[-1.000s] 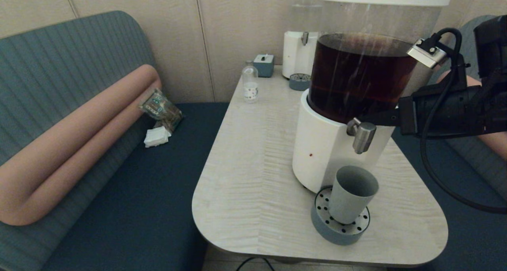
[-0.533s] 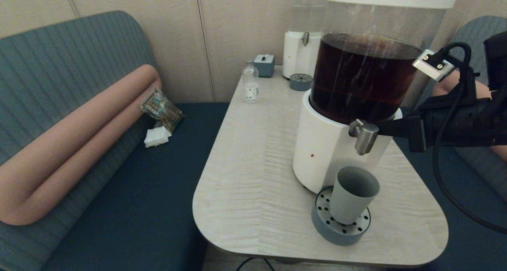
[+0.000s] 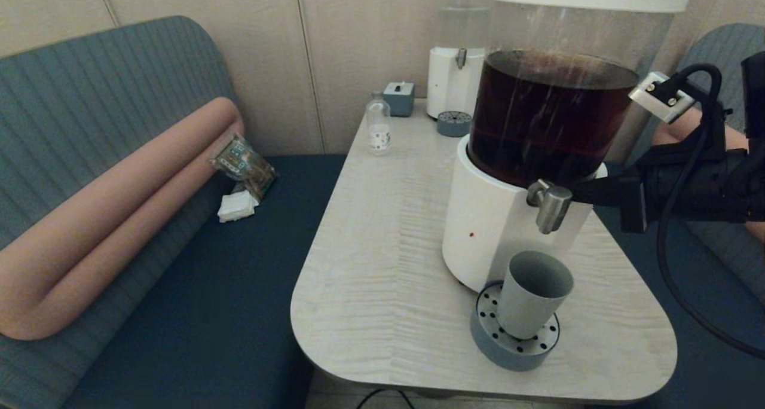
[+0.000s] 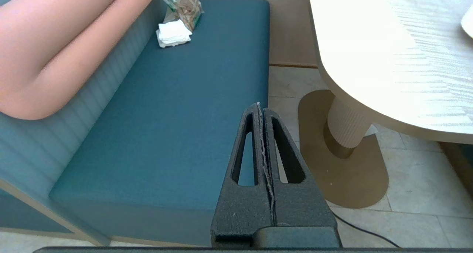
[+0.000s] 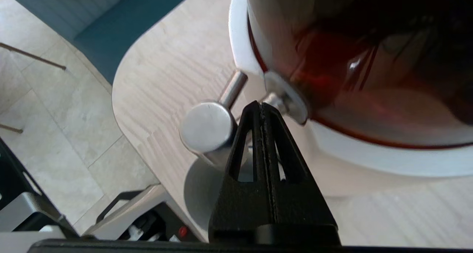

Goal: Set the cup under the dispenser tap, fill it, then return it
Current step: Turn on the faucet

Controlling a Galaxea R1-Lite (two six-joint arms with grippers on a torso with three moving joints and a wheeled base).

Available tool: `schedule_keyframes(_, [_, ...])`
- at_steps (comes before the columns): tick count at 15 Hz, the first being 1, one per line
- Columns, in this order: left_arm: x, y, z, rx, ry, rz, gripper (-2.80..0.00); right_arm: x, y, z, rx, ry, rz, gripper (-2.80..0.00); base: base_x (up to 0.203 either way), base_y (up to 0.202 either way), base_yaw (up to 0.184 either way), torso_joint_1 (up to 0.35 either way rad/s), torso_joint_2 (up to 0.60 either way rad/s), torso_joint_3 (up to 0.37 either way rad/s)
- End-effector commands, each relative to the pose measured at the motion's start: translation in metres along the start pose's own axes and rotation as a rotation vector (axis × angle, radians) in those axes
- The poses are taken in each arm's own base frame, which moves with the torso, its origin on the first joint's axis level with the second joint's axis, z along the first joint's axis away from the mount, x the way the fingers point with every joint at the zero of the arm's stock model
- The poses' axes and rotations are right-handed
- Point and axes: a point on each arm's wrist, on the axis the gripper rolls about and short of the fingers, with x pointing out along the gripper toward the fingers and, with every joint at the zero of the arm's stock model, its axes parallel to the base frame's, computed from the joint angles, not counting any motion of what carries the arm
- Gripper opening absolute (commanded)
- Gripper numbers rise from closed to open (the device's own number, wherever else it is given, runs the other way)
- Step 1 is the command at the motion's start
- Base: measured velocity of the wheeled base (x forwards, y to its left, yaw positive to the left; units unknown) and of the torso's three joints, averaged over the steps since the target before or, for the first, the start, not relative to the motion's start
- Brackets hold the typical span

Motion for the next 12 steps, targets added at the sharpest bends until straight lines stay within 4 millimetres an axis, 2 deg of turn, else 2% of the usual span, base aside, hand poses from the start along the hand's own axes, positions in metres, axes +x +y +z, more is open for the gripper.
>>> schedule_keyframes(1, [0.0002,0.0,-0.0003,-0.001,0.002,0.001,-2.8,-0.0013,0.0009,0.0021,-0.009,-0.017,0.003,-2.8,0.0,0.0,0.0,0.0,0.0,0.0])
schedule_keyframes(12, [0.0002,0.0,-0.0003,-0.001,0.002,0.001,-2.8,-0.0019,0.005,0.0049,-0.03,-0.057,0.058,-2.8,0.0,0.0,0.0,0.0,0.0,0.0])
